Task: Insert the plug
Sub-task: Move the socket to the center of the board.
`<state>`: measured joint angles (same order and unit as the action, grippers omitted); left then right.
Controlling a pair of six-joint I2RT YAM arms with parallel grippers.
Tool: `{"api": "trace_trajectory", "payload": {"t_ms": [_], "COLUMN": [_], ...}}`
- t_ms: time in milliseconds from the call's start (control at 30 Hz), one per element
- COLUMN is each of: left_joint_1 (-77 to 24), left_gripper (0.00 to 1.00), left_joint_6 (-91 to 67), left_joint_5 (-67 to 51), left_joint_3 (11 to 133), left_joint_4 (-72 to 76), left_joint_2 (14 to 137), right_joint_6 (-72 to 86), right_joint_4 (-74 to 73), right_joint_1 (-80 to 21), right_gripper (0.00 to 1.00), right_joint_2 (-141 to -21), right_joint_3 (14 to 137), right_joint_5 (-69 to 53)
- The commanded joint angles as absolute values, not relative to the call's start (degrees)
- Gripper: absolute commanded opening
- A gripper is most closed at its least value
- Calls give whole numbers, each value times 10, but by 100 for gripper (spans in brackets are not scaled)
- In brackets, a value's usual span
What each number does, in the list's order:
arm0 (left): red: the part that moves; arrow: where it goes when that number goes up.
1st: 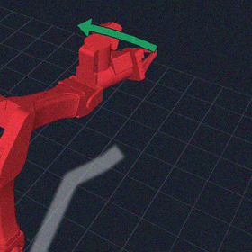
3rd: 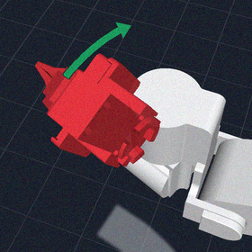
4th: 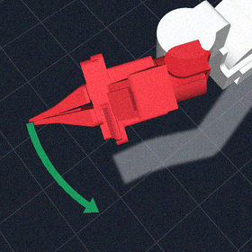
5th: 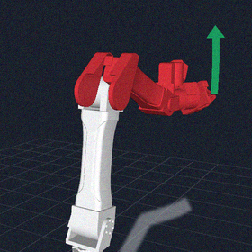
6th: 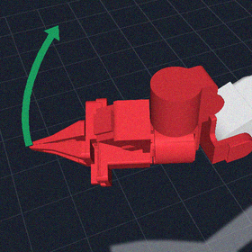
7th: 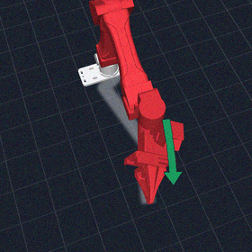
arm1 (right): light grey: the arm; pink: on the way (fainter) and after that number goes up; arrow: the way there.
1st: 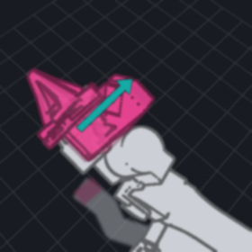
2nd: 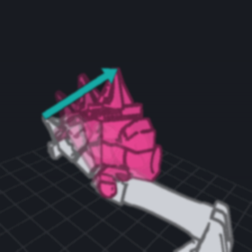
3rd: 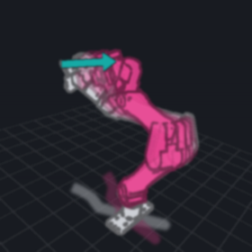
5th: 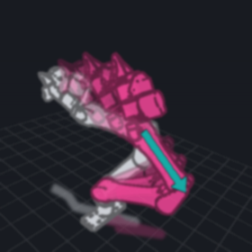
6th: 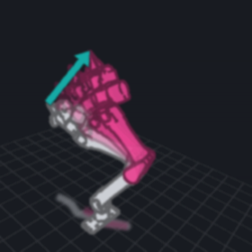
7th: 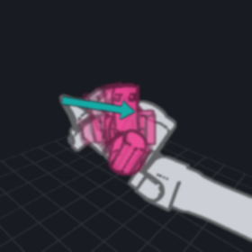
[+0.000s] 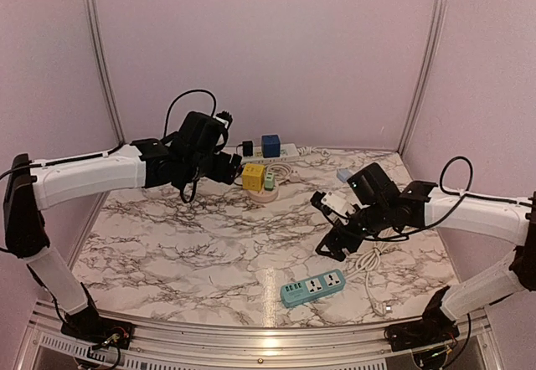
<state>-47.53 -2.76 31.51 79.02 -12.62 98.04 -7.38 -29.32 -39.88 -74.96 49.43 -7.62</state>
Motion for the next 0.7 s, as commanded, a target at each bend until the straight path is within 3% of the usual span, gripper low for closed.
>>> {"api": "trace_trajectory", "payload": {"t_ms": [0,167,400,667], "left_joint_1": [-475,-475,-475,-475], "left_gripper": [99,99,99,99], "left_joint_6": [-67,-96,-142,-158], "left_joint_5": [341,330,290,269], "left_joint_3": [747,676,570,534], "left_joint_4": [-158,-176,-184,-187], "left_joint_2": [891,803,698,642], "right_joint_6": [-110,-119,-205,-266], "right_joint_4": [-349,-388,-493,-516], "right_joint_1": [-446,-463,-565,-589], "right_gripper": [96,97,99,99], "right_joint_2": [-733,-782,-896,-978], "right_joint_3": [517,544,609,644], "right_joint_5": [-124,-123,-74,-54]}}
